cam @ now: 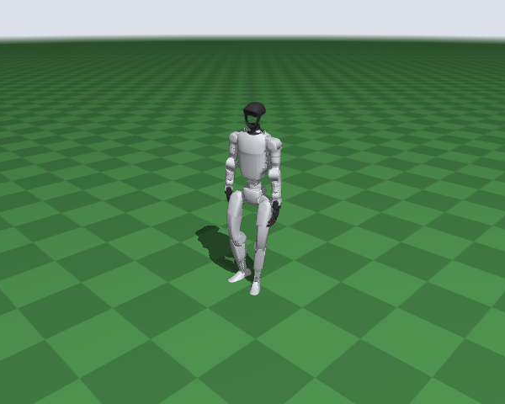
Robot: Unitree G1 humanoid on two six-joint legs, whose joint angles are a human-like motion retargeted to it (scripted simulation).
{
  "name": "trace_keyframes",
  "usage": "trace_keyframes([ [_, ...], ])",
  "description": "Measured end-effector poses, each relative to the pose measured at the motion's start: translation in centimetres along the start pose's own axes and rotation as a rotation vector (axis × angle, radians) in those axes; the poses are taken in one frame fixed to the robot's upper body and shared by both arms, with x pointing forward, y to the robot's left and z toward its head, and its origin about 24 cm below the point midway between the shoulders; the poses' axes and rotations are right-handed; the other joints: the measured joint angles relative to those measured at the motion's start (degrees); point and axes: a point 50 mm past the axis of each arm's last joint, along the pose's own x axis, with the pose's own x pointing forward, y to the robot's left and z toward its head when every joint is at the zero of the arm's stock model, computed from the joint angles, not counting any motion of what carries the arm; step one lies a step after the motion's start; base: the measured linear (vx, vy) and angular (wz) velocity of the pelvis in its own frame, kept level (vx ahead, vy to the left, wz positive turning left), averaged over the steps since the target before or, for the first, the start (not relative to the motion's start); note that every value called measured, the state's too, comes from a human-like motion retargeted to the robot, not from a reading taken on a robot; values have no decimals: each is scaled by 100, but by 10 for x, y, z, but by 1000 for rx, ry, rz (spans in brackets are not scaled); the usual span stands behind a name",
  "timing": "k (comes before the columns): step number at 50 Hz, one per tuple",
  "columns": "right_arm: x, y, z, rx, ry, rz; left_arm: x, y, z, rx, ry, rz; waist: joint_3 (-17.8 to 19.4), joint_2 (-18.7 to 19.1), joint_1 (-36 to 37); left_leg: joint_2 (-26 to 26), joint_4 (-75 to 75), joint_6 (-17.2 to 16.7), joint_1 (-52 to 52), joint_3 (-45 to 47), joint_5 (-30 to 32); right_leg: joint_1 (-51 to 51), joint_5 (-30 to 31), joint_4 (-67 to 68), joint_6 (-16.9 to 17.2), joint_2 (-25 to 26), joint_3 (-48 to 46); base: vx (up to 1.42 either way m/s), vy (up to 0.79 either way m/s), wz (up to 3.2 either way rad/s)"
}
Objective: In place motions
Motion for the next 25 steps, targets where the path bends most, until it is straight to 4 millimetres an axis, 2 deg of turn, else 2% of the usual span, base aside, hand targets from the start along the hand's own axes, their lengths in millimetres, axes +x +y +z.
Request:
trace_keyframes([
  [2,0,3,-2,45,-2,16,0,-1,1,14,-1,1,54,373,-1280,-28,90,61,-207,-1298,129,-61,142,31,-162,6,-1137,-1,-3,380],
  [5,0,3,0,75,-21,25,0,1,1,30,-1,7,74,275,-1091,-61,54,60,-119,-1039,69,-84,128,-59,-135,90,-455,-3,-3,-3],
  [10,1,4,5,47,-44,20,-1,2,-7,33,28,7,82,305,-1246,-59,95,20,-143,-1211,69,-204,369,-149,-192,212,97,-1,-1,14],
  [17,0,0,13,-7,-64,7,-1,4,-16,53,50,-1,132,377,-1378,-68,103,-55,-244,-1524,146,-433,392,-105,-64,508,1689,-3,3,39],
  [21,-1,-5,16,0,-83,4,-1,7,-11,98,37,3,159,361,-1288,-140,177,-94,-433,-1803,234,-474,259,-66,-189,404,1432,-7,7,64],
  [25,-4,-15,16,-30,-77,-19,-1,6,-3,146,15,6,263,227,-818,-314,261,-110,-568,-1956,388,-348,168,-95,-251,145,963,-10,12,57],
])
